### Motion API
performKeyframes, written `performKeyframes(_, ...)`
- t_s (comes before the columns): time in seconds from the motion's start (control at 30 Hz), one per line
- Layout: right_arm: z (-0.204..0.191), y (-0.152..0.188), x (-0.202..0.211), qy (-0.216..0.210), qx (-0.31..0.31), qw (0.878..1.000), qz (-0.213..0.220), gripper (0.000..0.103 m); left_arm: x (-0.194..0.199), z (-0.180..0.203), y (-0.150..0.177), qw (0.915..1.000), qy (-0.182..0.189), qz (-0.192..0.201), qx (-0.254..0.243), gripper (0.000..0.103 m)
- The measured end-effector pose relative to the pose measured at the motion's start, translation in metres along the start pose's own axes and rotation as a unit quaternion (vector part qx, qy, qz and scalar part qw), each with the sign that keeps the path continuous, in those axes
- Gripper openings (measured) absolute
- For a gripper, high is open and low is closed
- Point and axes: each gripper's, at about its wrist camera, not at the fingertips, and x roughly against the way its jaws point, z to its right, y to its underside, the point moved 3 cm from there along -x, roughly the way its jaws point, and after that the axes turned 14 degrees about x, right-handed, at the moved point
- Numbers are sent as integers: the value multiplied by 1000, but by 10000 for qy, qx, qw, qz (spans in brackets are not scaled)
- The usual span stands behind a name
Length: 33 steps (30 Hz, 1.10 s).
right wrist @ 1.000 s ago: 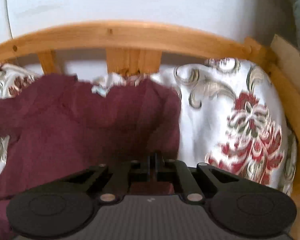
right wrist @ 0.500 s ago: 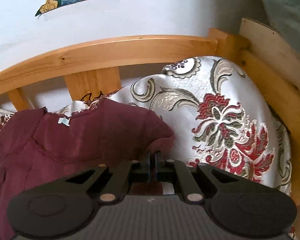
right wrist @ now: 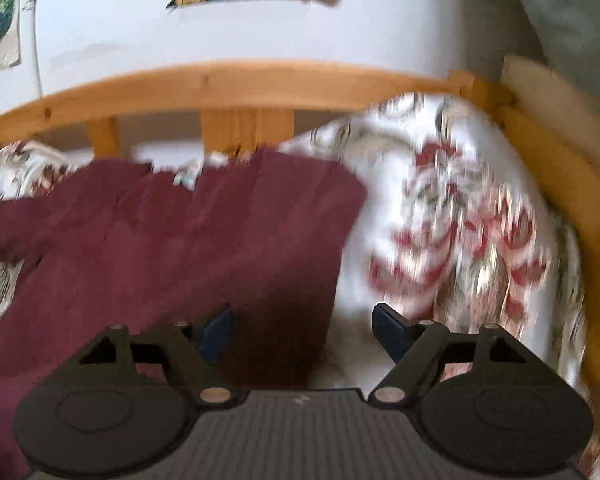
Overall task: Fold small clothes
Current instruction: 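Lay the sleeve on the shirt and open the right tool, then grasp the other sleeve cuff with the left tool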
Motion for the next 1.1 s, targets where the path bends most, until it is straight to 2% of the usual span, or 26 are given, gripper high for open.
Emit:
performKeyframes(0.1, -7, 24, 3, -164, 2, 9999, 49, 75, -2, 7, 4, 9992, -339, 98, -185, 59)
performKeyframes(0.13, -9, 29, 2, -102, 47, 9999, -24, 65, -2, 8, 5, 9989, -408, 131, -204, 58)
performKeyframes(0.17, -11, 34, -1, 36, 105, 9998, -150, 40, -1, 8, 6, 9987, -454, 163, -179, 56)
performKeyframes(0.27, -7, 42, -1, 142, -161, 9997, -146, 16, 0, 5, 5, 9985, -499, 232, 15, 51)
performKeyframes(0.33, -7, 42, 1, 188, -313, 9993, -60, 12, 1, 4, 4, 9983, -502, 248, 133, 50)
performKeyframes(0.43, -11, 44, 0, 341, -285, 9990, -54, 12, 1, 2, 6, 9978, -543, 264, 256, 48)
performKeyframes(0.5, -12, 47, 0, 415, -353, 9985, -65, 19, 2, 3, 6, 9975, -600, 273, 246, 48)
performKeyframes(0.57, -15, 47, 2, 602, -372, 9975, -38, 42, 4, 5, 7, 9973, -620, 279, 272, 50)
performKeyframes(0.6, -16, 49, 5, 669, -394, 9970, 5, 47, 6, 6, 7, 9972, -606, 282, 325, 53)
performKeyframes(0.7, -25, 52, 19, 436, -626, 9966, 316, 61, 17, 8, 2, 9963, -549, 433, 490, 64)
performKeyframes(0.73, -29, 53, 24, 376, -645, 9964, 397, 68, 24, 9, -1, 9955, -592, 546, 500, 71)
performKeyframes(0.8, -39, 57, 37, 201, -781, 9950, 582, 76, 41, 12, -7, 9906, -845, 985, 440, 83)
performKeyframes(0.87, -50, 61, 49, -27, -993, 9921, 765, 87, 63, 10, -16, 9822, -1064, 1498, 392, 89)
performKeyframes(0.93, -64, 66, 64, -206, -1145, 9885, 966, 93, 82, 3, -28, 9723, -1264, 1909, 461, 94)
performKeyframes(1.03, -90, 72, 83, -566, -1052, 9861, 1152, 98, 115, -21, -52, 9494, -1523, 2560, 995, 95)
performKeyframes(1.1, -107, 78, 92, -836, -984, 9845, 1189, 98, 139, -34, -69, 9277, -1740, 3057, 1251, 95)
